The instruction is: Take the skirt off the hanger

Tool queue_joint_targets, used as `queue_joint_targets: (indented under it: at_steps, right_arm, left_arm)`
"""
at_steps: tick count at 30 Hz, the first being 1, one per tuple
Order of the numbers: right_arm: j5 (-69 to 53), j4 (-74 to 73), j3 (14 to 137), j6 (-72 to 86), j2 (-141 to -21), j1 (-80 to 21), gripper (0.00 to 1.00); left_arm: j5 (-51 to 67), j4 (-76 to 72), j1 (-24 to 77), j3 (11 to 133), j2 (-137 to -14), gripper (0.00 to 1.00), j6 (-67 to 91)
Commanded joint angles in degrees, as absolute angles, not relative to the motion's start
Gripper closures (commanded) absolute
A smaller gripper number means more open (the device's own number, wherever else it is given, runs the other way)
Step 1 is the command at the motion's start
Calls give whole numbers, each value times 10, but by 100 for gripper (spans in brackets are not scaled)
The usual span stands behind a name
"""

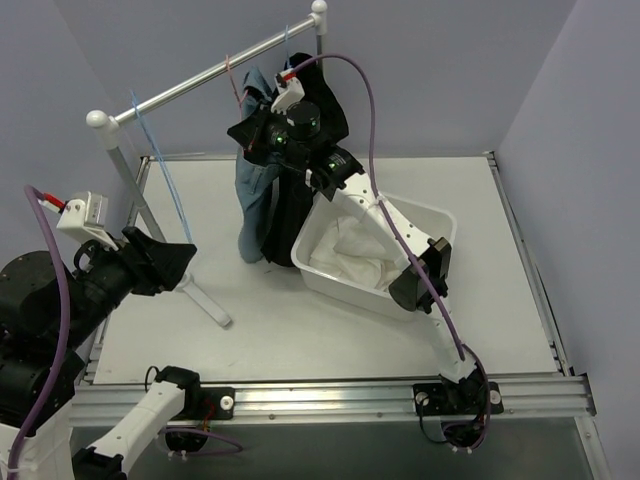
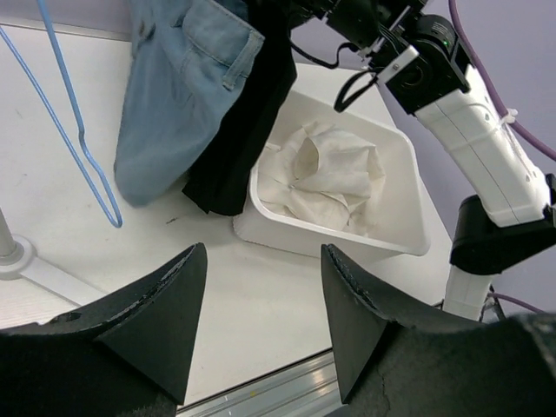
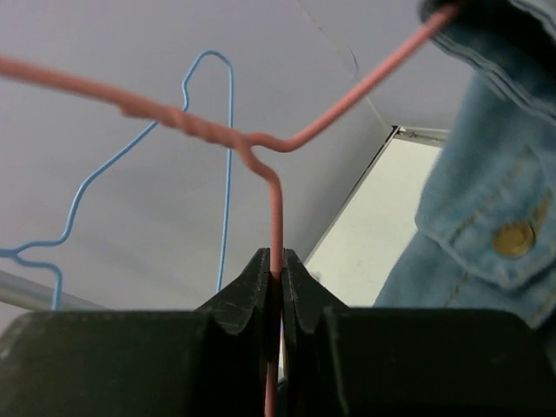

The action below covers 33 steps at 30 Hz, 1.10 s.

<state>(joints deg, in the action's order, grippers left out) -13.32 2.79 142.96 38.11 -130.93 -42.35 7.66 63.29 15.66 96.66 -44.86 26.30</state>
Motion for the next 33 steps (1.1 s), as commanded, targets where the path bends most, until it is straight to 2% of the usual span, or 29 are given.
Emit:
queue_joint_targets:
  at_steps: [1,14,33]
  right_arm:
    - [-165,86,1452,362,-1280,-418,100]
    - [-256,112,1442,395,-1252,-408,100]
    - [-306,150,1465,450,-1244,-393,100]
  left_arm:
    - [123,635,155,988,-460,36,253]
    - [163,623,155,996,-474,36,255]
    - [206,616,155,1033,-545,37,253]
